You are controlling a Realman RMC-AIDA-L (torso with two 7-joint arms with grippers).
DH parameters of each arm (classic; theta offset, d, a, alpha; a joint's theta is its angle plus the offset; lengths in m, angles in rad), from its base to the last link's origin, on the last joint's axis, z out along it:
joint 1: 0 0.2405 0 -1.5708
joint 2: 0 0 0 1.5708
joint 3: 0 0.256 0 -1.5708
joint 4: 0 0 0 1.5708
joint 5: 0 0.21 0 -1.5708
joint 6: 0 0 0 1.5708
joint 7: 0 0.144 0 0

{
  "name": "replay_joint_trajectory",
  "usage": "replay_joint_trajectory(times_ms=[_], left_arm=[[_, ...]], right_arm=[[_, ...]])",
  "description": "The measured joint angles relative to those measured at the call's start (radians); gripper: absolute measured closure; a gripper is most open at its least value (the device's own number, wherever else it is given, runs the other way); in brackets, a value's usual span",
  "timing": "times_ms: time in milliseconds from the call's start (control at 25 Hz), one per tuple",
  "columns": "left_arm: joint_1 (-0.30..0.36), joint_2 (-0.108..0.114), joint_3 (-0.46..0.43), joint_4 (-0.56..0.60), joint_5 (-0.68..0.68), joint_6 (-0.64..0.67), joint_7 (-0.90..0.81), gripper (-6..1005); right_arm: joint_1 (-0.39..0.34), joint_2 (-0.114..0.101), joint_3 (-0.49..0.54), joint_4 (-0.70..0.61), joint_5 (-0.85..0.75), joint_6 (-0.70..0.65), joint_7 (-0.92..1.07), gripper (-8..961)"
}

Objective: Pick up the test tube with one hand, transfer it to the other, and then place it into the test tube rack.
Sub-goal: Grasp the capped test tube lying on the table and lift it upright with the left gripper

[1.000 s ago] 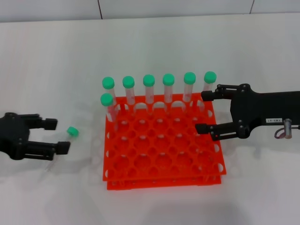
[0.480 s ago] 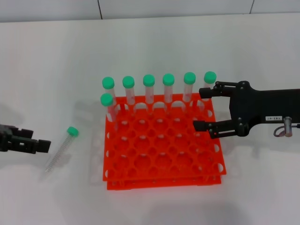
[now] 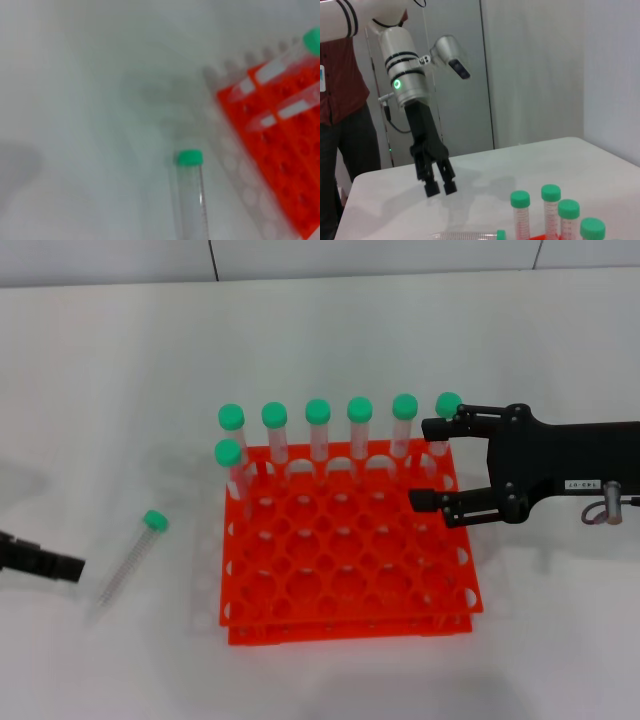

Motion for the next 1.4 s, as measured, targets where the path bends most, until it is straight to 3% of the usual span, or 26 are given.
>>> replay_joint_trajectory(times_ms=[320,680,1400], left_arm=[[-0.06,-0.01,0.138,-0.099,0.107,-0.06,0.014,119],[-0.083,-0.023,0.146,-0.134,0.151,-0.091,0.018,121],[-0.099,-0.027,0.169,-0.137,0.165,-0.113,0.024,124]], right_arm=[[-0.004,0.0,-0.002,0.004,0.01,0.0,-0.002,114],[-0.005,0.0,-0.013,0.008,0.01,0.001,-0.003,114],[-0.007,0.002,-0.026,0.018,0.031,0.008,-0.009,114]])
